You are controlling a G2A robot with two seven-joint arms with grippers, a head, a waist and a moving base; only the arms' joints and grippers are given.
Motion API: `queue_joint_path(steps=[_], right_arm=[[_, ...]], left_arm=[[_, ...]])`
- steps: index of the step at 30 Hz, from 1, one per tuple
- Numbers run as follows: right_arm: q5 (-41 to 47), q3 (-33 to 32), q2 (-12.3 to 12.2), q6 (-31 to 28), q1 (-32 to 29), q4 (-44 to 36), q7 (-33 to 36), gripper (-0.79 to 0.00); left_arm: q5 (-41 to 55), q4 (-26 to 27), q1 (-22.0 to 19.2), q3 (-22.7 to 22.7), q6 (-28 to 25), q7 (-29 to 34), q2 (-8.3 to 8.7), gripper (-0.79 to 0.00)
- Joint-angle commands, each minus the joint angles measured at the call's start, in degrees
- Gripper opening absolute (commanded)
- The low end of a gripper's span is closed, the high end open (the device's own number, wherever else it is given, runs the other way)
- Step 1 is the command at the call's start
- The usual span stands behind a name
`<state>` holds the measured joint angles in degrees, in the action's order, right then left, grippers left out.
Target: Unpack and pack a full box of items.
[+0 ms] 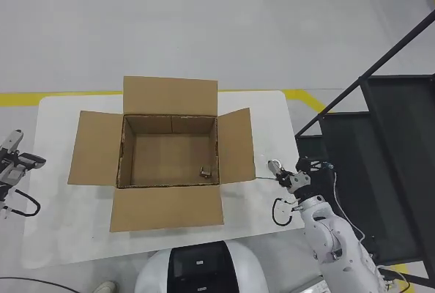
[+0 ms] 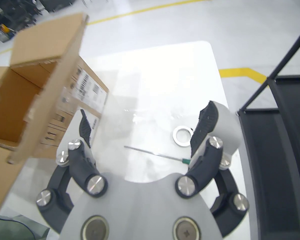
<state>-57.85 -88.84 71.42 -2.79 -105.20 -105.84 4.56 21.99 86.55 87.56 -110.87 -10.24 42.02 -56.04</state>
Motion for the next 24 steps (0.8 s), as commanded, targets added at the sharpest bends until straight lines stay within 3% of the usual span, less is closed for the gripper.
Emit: queue_joint_path(steps=[1,6,10,11,19,24], right_arm=[[-0.9,0.1,0.0,1.1,0.7,2.1,2.6,0.0],[-1.3,1.1,0.1,3.3,4.1,8.9,6.8,0.0],[-1.0,2.6,0.4,4.9,7.6,14.3,6.7,-0.397],[-1.1,3.0,0.4,5.3,8.4,15.3,6.9,-0.437],[-2.0,4.3,0.8,8.1,12.7,21.1,8.6,-0.591],[-2.1,4.7,0.9,9.8,13.2,21.9,8.3,-0.616]], left_arm=[[0.0,0.0,0.0,0.0,0.0,0.0,0.0,0.0],[0.0,0.0,0.0,0.0,0.0,0.0,0.0,0.0],[0.0,0.0,0.0,0.0,0.0,0.0,0.0,0.0],[0.0,0.0,0.0,0.0,0.0,0.0,0.0,0.0],[0.0,0.0,0.0,0.0,0.0,0.0,0.0,0.0],[0.0,0.0,0.0,0.0,0.0,0.0,0.0,0.0]])
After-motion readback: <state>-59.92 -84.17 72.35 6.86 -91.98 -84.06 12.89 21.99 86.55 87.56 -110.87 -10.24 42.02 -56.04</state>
